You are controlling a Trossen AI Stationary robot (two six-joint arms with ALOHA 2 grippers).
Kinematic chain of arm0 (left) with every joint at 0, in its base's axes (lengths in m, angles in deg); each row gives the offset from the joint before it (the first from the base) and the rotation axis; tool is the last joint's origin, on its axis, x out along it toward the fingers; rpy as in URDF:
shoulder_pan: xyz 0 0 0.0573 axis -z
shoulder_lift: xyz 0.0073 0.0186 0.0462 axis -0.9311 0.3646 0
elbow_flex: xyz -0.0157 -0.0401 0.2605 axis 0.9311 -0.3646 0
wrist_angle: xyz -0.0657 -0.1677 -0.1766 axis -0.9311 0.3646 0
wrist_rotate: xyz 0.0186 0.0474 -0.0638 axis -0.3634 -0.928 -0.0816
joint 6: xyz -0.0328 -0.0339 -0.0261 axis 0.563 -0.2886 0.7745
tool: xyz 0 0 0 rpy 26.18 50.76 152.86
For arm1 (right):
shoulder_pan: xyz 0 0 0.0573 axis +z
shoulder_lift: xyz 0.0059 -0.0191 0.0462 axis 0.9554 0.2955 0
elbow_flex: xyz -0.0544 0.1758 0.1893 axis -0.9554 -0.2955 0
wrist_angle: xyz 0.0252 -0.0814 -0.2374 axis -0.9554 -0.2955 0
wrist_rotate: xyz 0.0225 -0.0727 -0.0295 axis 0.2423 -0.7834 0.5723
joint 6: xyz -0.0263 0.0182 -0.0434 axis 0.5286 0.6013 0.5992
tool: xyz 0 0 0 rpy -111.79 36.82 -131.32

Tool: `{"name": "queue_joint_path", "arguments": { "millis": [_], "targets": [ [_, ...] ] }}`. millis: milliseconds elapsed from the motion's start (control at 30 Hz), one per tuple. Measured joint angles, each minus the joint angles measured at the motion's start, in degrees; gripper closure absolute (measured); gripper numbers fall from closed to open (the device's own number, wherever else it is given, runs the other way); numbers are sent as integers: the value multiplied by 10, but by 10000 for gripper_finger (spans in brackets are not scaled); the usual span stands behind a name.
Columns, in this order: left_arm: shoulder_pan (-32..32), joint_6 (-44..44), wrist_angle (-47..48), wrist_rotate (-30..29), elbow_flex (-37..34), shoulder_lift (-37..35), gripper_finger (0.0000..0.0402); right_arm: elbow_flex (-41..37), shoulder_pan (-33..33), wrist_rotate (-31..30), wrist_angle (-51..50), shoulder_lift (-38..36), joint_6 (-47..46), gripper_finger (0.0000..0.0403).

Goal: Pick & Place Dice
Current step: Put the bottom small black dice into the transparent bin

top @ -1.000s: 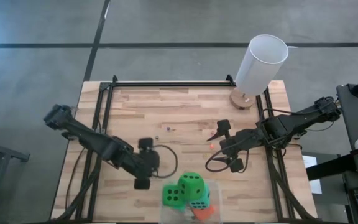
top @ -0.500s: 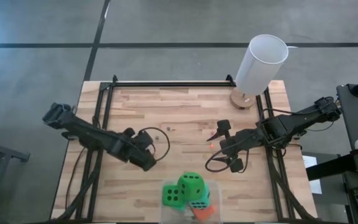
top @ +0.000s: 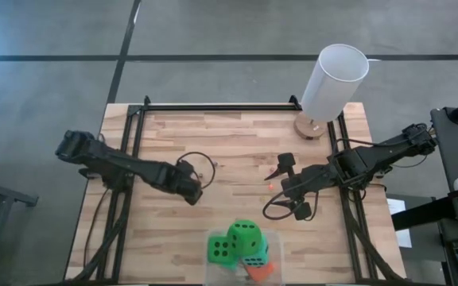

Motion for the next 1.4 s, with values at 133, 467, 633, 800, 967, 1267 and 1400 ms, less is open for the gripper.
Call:
{"name": "queue_joint_path", "arguments": {
  "millis": [133, 467, 633, 800, 967, 1267, 1400],
  "targets": [
    [-9, 3, -24, 4, -30, 0, 234, 0, 0, 0, 0, 0, 0, 60],
    [-11, -19, -155, 8, -86, 0, 229, 0, 0, 0, 0, 0, 2, 60],
    [-14, -17, -150, 8, -91, 0, 234, 0, 0, 0, 0, 0, 2, 60],
    [-15, -11, -150, 8, -91, 2, 237, 0, 0, 0, 0, 0, 2, 60],
    [-15, -11, -149, 6, -91, 8, 232, 0, 0, 0, 0, 0, 3, 60],
    [-19, 5, -156, 0, -114, 11, 228, 0, 0, 0, 0, 0, 3, 60],
    [-19, 4, -183, 0, -122, 11, 233, 0, 0, 0, 0, 0, 3, 60]
  ]
}}
